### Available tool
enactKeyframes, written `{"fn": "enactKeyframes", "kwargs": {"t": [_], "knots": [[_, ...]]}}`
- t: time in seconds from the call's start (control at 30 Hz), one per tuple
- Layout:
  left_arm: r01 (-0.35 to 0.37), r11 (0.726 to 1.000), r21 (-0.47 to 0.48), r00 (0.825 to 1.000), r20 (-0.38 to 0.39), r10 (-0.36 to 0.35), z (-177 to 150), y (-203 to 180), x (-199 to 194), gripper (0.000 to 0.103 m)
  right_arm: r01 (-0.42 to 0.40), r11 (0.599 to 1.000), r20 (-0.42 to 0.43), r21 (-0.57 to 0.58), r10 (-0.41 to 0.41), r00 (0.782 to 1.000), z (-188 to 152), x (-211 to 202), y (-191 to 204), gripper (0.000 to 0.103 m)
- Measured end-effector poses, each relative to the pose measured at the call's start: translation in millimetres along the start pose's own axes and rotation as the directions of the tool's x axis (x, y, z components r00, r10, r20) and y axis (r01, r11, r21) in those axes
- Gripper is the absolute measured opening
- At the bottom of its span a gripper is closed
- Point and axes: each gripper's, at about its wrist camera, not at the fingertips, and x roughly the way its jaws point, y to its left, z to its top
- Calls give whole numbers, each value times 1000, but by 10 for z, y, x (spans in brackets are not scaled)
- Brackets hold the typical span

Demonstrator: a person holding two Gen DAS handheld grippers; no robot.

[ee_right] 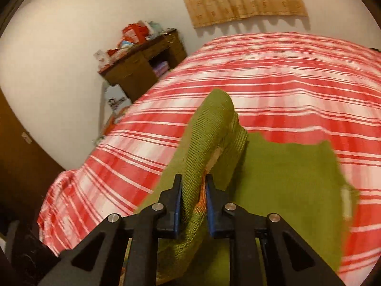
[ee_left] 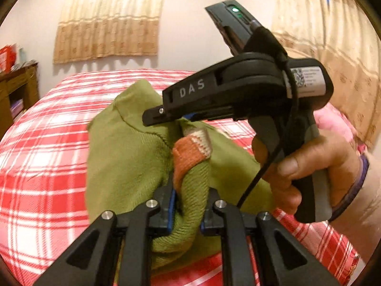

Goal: Fold small clothes

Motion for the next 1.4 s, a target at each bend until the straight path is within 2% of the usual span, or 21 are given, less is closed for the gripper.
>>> {"fn": "enactKeyframes", "kwargs": {"t": [0.2, 0.33, 0.4, 0.47, 0.57, 0.67, 0.73, 0.83, 0.9, 0.97, 1.03, 1.1, 1.17, 1.23, 1.27, 1.33, 1.37, 1.4], "knots": [[63, 997, 51, 998, -31, -61, 103, -351, 217, 15, 54, 997, 9, 62, -55, 998, -104, -335, -468, 16], [100, 994, 50, 994, -57, -97, 157, -425, 349, 15, 104, 990, 1, 94, -105, 994, -206, -500, -791, 12], [116, 992, 55, 992, -62, -113, 178, -424, 356, 15, 111, 986, 10, 125, -113, 994, -260, -583, -955, 8], [142, 987, 69, 988, -65, -138, 189, -503, 369, 15, 109, 981, 24, 160, -114, 993, -310, -652, -1095, 7], [157, 982, 105, 986, -81, -149, 149, -626, 434, 15, 105, 977, 22, 186, -111, 994, -397, -643, -1167, 7], [156, 983, 100, 983, -109, -145, 55, -608, 490, 15, 147, 972, 25, 183, -154, 988, -430, -658, -1199, 7], [156, 984, 85, 981, -129, -144, 52, -571, 537, 15, 142, 968, 26, 206, -150, 988, -448, -656, -1277, 7], [155, 984, 83, 979, -145, -142, 83, -579, 539, 15, 166, 963, -16, 211, -166, 986, -521, -534, -1359, 7], [159, 982, 99, 978, -152, -143, 1, -620, 375, 16, 182, 961, -34, 209, -179, 983, -587, -466, -1384, 7], [179, 979, 98, 974, -157, -163, -57, -603, 224, 30, 186, 956, -20, 229, -187, 982, -633, -483, -1407, 7], [207, 974, 95, 967, -170, -189, -145, -548, 8, 57, 183, 948, 10, 259, -192, 981, -676, -562, -1432, 7], [199, 975, 104, 971, -158, -181, -228, -481, -203, 69, 187, 941, 52, 281, -209, 977, -730, -725, -1417, 11], [185, 980, 77, 973, -151, -172, -317, -330, -397, 69, 199, 929, 79, 311, -234, 969, -809, -940, -1392, 11], [187, 982, 18, 970, -163, -181, -314, -104, -396, 69, 145, 922, 116, 360, -198, 973, -962, -1202, -1322, 12], [179, 984, -21, 970, -165, -180, -332, -1, -440, 69, 112, 921, 130, 374, -172, 977, -1036, -1294, -1268, 16], [143, 984, -105, 975, -158, -158, -373, 256, -513, 69, 58, 931, 152, 362, -120, 981, -1184, -1459, -1074, 36], [120, 984, -134, 978, -154, -140, -392, 341, -528, 69, 53, 940, 154, 338, -111, 982, -1224, -1503, -962, 59], [93, 981, -169, 982, -149, -119, -409, 430, -542, 69, 55, 952, 158, 301, -107, 982, -1261, -1527, -824, 77]]}}
